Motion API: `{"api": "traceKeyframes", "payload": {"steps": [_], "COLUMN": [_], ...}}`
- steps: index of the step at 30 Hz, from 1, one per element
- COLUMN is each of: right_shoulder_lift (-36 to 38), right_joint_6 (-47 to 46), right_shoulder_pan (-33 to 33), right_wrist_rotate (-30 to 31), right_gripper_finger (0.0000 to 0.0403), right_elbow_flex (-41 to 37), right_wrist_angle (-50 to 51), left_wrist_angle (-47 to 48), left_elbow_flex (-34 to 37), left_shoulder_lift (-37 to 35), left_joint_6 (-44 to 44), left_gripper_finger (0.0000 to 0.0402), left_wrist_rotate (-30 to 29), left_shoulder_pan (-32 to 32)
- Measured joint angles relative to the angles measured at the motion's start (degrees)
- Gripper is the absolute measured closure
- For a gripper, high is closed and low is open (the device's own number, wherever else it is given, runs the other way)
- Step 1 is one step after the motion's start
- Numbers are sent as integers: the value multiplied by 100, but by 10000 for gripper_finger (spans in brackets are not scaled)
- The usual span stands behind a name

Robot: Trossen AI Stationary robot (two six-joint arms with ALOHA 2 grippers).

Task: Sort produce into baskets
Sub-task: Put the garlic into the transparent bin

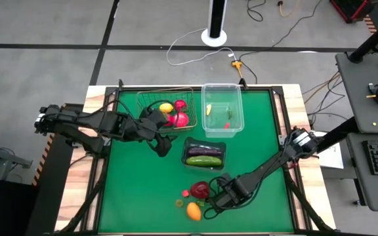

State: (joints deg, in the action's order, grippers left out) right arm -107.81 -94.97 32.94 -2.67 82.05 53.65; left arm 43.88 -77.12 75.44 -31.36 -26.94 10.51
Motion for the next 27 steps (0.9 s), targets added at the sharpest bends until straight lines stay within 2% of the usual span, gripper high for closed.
{"api": "traceKeyframes", "payload": {"steps": [16,21,27], "right_shoulder_lift": [-20,139,1050], "right_joint_6": [198,262,320], "right_shoulder_pan": [-34,-37,-174], "right_wrist_rotate": [245,243,491], "right_gripper_finger": [387,391,391], "right_elbow_flex": [-86,-90,14], "right_wrist_angle": [-90,16,843], "left_wrist_angle": [4,4,71], "left_elbow_flex": [2,2,2], "left_shoulder_lift": [0,0,0], "left_joint_6": [1,1,1], "left_gripper_finger": [75,75,75], "left_wrist_rotate": [-9,-10,74], "left_shoulder_pan": [34,37,138]}}
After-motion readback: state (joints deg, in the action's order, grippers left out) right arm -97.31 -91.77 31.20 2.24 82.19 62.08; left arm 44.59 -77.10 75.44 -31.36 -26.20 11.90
